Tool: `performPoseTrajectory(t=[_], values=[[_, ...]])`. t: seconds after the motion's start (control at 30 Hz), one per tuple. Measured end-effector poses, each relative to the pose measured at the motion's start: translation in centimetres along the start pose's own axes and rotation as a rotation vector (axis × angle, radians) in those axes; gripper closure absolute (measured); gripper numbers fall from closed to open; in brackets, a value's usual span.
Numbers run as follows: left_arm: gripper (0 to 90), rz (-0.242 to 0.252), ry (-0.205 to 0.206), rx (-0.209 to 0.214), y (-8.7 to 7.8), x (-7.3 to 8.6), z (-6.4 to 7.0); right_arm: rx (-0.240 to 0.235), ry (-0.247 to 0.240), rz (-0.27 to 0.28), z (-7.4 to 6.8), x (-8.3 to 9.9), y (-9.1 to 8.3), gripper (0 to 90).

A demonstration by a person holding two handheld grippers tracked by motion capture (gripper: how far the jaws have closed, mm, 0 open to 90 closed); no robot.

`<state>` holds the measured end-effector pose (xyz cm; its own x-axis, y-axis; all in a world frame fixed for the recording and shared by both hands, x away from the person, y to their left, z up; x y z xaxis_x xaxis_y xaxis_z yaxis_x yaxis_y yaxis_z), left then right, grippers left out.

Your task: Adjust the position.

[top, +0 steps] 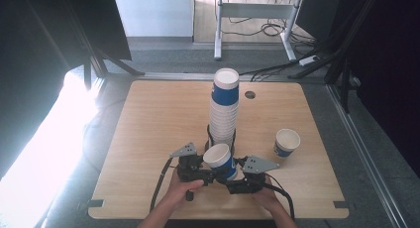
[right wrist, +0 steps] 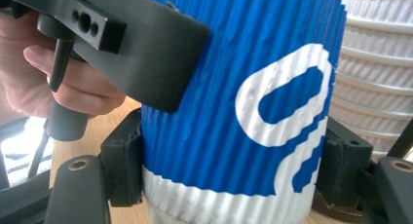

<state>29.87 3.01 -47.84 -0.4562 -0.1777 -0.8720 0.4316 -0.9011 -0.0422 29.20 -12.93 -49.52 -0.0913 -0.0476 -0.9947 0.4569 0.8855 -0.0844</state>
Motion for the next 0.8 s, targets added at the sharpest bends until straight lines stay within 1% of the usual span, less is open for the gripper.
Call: performPoseTrajectory(t=[0.13, 0.3, 0.53, 0.6, 0.8], values=[[21.8, 0.004, 0.018, -0.001, -0.01, 0.01, 0.09, -0.001, -0.003, 0.000, -0.02, -0.04, 0.01, 26.4], [22.1, -0.005, 0.050, -0.007, -0.09, 0.03, 0.20, -0.002, -0.007, -0.014, -0.12, 0.01, 0.07, 25.8], [22.2, -0.014, 0.109, -0.029, -0.21, -0.13, 0.43, -0.008, -0.010, -0.029, -0.21, -0.03, 0.08, 22.4], [22.2, -0.014, 0.114, -0.030, -0.30, -0.26, 0.51, -0.014, -0.004, -0.038, -0.18, -0.03, 0.03, 21.4], [22.2, -0.021, 0.157, -0.053, -0.61, -0.52, 0.71, -0.009, 0.002, -0.042, -0.03, -0.04, -0.20, 20.3]])
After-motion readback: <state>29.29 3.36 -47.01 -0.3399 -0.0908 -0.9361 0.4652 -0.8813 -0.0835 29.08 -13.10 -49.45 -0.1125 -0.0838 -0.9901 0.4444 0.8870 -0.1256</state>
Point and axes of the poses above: each handheld gripper's, and its own axes: y roughly forward along the jaws, x roughly out of its underside, z roughly to its right, the point moved 4 cm from there along y, roughly forward along the jaws, and after that the axes turned 13 degrees about z, right-handed, at the moved point
